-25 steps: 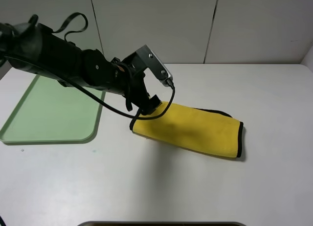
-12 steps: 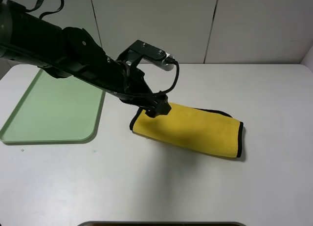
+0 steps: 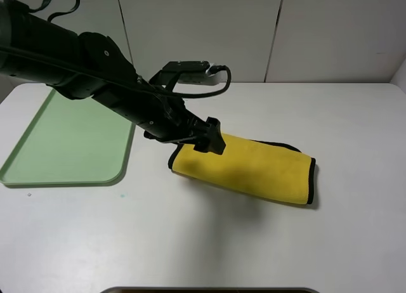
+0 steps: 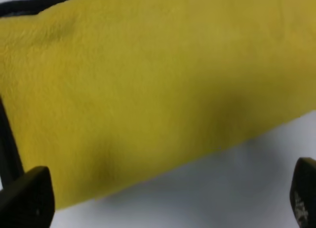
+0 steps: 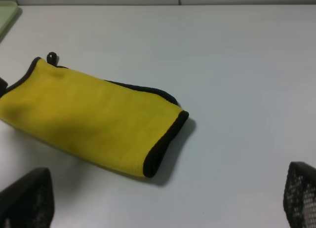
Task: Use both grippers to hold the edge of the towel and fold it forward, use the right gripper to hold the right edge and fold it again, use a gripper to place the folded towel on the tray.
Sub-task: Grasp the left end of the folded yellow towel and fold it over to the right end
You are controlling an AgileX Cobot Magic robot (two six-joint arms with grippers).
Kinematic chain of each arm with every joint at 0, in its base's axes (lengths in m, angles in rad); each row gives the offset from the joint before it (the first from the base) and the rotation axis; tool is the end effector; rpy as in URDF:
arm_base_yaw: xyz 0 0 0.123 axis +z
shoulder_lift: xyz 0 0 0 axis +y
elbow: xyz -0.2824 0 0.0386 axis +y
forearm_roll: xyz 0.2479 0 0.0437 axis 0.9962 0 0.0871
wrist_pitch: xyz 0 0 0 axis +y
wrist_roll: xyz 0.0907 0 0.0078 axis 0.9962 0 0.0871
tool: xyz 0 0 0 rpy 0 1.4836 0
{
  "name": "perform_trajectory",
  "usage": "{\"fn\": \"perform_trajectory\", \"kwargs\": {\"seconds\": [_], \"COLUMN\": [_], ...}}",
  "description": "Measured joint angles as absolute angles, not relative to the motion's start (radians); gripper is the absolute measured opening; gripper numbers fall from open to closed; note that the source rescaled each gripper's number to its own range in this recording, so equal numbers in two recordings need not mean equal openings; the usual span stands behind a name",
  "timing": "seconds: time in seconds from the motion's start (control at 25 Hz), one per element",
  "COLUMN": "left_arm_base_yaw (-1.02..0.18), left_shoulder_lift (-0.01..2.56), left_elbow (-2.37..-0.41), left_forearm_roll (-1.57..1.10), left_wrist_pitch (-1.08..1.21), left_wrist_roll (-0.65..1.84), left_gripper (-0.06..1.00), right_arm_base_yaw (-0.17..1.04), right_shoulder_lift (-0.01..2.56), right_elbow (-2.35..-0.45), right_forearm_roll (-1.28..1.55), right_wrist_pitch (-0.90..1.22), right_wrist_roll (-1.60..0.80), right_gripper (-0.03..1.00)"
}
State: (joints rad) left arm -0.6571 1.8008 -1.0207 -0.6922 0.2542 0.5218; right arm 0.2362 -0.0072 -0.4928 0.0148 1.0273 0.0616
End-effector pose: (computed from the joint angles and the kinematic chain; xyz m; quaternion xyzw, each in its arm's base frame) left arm 0.2803 -0.2348 0.1760 0.2597 0.9034 -0.2010 0.2757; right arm -0.0039 0.0002 0.2779 -0.0738 0.8412 0.0868 0.5287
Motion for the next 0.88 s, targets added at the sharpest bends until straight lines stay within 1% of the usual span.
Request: {"fn": "perform_trajectory", "kwargs": {"seconds": [0.32,0.44,0.48,0.56,0.68,0.88], "left_arm_base_yaw": [-0.605,-0.588,-0.584,-0.582,-0.582,-0.582], "left_shoulder_lift": [1.783,1.783,1.783,1.783,1.798,1.859], "left_elbow": [-1.021,-1.03,-1.039,-1.082,-1.157,-1.267], "left_forearm_roll": [-0.664,-0.61,-0.575,-0.424,-0.246,-0.136], "left_wrist_pitch": [0.306,0.331,0.341,0.363,0.461,0.583], "left_wrist_roll": [0.285,0.207,0.177,0.036,-0.126,-0.204], "left_gripper": [0.95,0.95,0.95,0.95,0.95,0.95], "right_arm_base_yaw": [0.236,0.236,0.236,0.236,0.236,0.236], "right_shoulder_lift": [-0.007,-0.007,-0.007,-0.007,-0.007,-0.007], "right_elbow": [-0.493,-0.493,-0.493,-0.493,-0.493,-0.493], "right_forearm_roll": [0.015,0.015,0.015,0.015,0.015,0.015], "right_wrist_pitch": [1.027,1.027,1.027,1.027,1.027,1.027], "right_wrist_roll": [0.062,0.062,0.062,0.062,0.062,0.062], "right_gripper": [1.0,1.0,1.0,1.0,1.0,1.0]}}
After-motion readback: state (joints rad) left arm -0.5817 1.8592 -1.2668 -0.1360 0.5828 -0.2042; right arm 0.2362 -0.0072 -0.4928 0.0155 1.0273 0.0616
